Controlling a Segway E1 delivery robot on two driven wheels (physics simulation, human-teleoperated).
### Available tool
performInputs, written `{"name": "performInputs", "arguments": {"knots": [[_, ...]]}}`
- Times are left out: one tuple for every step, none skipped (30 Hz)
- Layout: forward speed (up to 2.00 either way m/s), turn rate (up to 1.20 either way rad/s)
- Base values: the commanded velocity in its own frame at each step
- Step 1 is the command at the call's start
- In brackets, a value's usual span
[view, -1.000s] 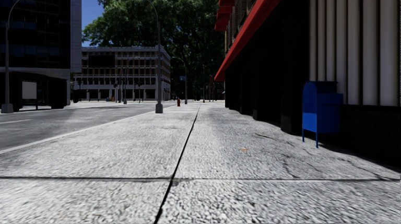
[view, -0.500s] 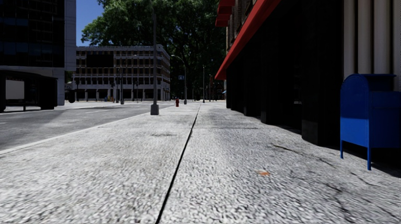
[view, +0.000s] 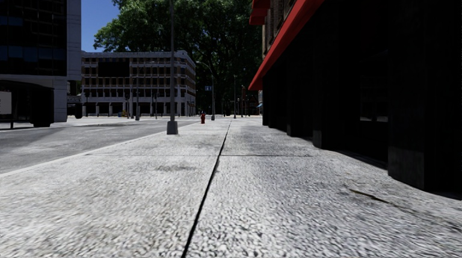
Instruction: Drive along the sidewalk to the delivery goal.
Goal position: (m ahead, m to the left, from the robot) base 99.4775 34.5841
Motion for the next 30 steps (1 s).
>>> {"name": "performInputs", "arguments": {"knots": [[2.00, 0.00], [2.00, 0.00], [2.00, 0.00], [2.00, 0.00], [2.00, 0.00], [2.00, 0.00], [2.00, 0.00], [2.00, 0.00], [2.00, 0.00], [2.00, 0.00], [2.00, 0.00], [2.00, 0.00], [2.00, 0.00], [2.00, 0.00], [2.00, 0.00], [2.00, 0.00], [2.00, 0.00], [2.00, 0.00], [2.00, 0.00], [2.00, 0.00], [2.00, 0.00], [2.00, 0.00], [2.00, 0.00], [2.00, 0.00], [2.00, 0.00], [2.00, 0.00], [2.00, 0.00], [2.00, 0.00], [2.00, 0.00], [2.00, 0.00]]}}
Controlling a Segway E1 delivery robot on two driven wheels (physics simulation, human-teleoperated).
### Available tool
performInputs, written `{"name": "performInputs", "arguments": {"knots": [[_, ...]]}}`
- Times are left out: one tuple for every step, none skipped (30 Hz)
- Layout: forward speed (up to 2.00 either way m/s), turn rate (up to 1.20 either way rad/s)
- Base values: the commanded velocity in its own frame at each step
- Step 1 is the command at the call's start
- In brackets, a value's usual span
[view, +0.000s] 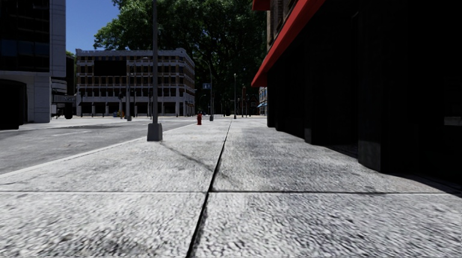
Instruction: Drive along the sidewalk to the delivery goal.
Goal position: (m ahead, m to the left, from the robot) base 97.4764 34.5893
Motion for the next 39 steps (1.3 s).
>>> {"name": "performInputs", "arguments": {"knots": [[2.00, 0.00], [2.00, 0.00], [2.00, 0.00], [2.00, 0.00], [2.00, 0.00], [2.00, 0.00], [2.00, 0.00], [2.00, 0.00], [2.00, 0.00], [2.00, 0.00], [2.00, 0.00], [2.00, 0.00], [2.00, 0.00], [2.00, 0.00], [2.00, 0.00], [2.00, 0.00], [2.00, 0.00], [2.00, 0.00], [2.00, 0.00], [2.00, 0.00], [2.00, 0.00], [2.00, 0.00], [2.00, 0.00], [2.00, 0.00], [2.00, 0.00], [2.00, 0.00], [2.00, 0.00], [2.00, 0.00], [2.00, 0.00], [2.00, 0.00], [2.00, 0.00], [2.00, 0.00], [2.00, 0.00], [2.00, 0.00], [2.00, 0.00], [2.00, 0.00], [2.00, 0.00], [2.00, 0.00], [2.00, 0.00]]}}
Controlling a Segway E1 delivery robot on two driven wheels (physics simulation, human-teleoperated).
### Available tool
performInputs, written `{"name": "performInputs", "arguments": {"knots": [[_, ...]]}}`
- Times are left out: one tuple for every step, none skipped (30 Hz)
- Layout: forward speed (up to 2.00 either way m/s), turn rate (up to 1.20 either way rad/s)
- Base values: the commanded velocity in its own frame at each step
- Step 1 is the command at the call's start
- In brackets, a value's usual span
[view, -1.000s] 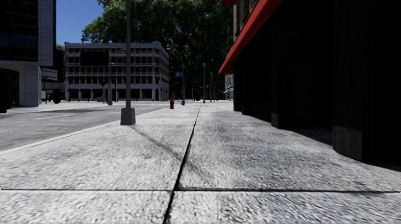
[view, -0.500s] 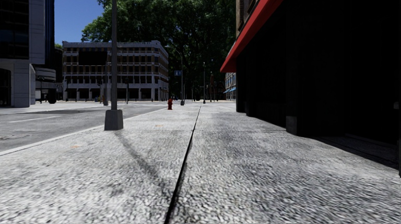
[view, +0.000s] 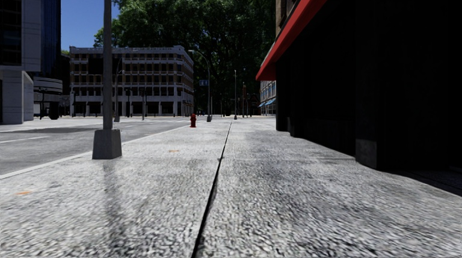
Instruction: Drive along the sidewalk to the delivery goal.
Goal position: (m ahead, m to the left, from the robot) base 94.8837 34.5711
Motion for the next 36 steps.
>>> {"name": "performInputs", "arguments": {"knots": [[2.00, 0.00], [2.00, 0.00], [2.00, 0.00], [2.00, 0.00], [2.00, 0.00], [2.00, 0.00], [2.00, 0.00], [2.00, 0.00], [2.00, 0.00], [2.00, 0.00], [2.00, 0.00], [2.00, 0.00], [2.00, 0.00], [2.00, 0.00], [2.00, 0.00], [2.00, 0.00], [2.00, 0.00], [2.00, 0.00], [2.00, 0.00], [2.00, 0.00], [2.00, 0.00], [2.00, 0.00], [2.00, 0.00], [2.00, 0.00], [2.00, 0.00], [2.00, 0.00], [2.00, 0.00], [2.00, 0.00], [2.00, 0.00], [2.00, 0.00], [2.00, 0.00], [2.00, 0.00], [2.00, 0.00], [2.00, 0.00], [2.00, 0.00], [2.00, 0.00]]}}
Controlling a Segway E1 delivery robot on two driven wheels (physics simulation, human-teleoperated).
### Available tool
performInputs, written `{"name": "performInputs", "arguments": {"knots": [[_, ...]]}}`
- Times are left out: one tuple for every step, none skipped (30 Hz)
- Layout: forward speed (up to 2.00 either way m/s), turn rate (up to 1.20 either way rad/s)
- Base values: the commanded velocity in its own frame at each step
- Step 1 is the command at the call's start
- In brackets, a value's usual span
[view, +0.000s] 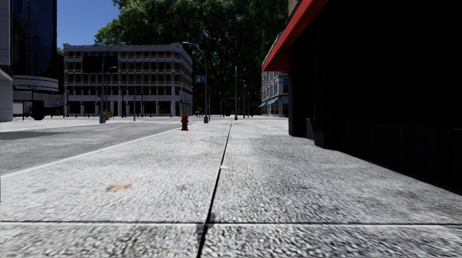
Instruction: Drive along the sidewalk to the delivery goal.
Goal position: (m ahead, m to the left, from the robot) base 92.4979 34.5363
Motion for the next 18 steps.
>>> {"name": "performInputs", "arguments": {"knots": [[2.00, 0.00], [2.00, 0.00], [2.00, 0.00], [2.00, 0.00], [2.00, 0.00], [2.00, 0.00], [2.00, 0.00], [2.00, 0.00], [2.00, 0.00], [2.00, 0.00], [2.00, 0.00], [2.00, 0.00], [2.00, 0.00], [2.00, 0.00], [2.00, 0.00], [2.00, 0.00], [2.00, 0.00], [2.00, 0.00]]}}
